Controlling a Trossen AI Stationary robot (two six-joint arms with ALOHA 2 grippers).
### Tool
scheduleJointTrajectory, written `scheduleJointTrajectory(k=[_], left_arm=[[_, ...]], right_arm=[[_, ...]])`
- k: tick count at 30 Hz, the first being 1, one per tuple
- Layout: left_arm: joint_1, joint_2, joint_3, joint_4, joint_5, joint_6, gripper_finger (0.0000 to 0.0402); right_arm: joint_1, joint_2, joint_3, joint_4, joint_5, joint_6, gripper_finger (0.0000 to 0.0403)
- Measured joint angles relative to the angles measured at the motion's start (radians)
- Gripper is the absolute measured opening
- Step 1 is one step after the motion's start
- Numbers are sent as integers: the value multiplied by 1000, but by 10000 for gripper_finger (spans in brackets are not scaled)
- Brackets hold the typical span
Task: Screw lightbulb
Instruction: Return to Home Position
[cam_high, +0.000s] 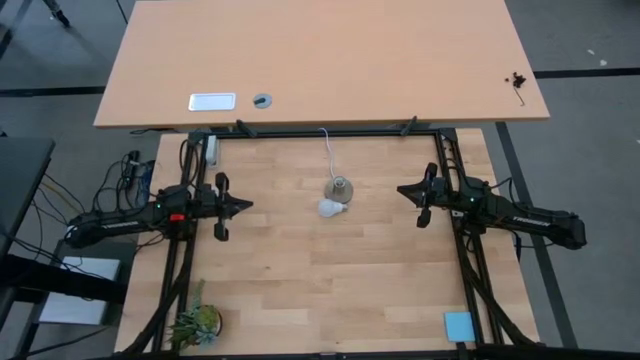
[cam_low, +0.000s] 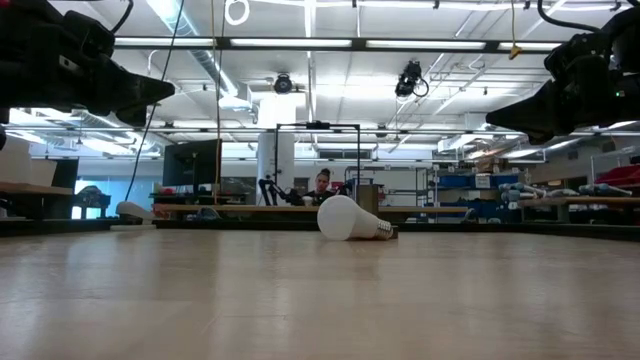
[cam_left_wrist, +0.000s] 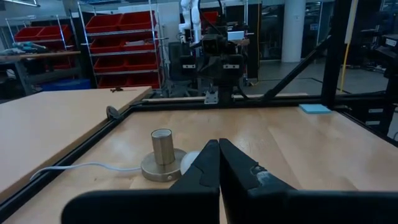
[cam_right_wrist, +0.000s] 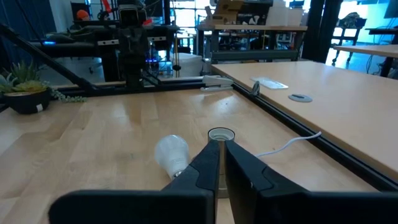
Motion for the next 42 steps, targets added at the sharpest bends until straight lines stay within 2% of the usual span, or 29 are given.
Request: scheduleJointTrajectory(k=[11, 42], left_arm=[[-52, 0, 0, 1, -5, 0, 1], [-52, 0, 0, 0, -7, 0, 1]], right_arm=[[0, 0, 0, 0, 0, 0, 35], [0, 0, 0, 0, 0, 0, 34]])
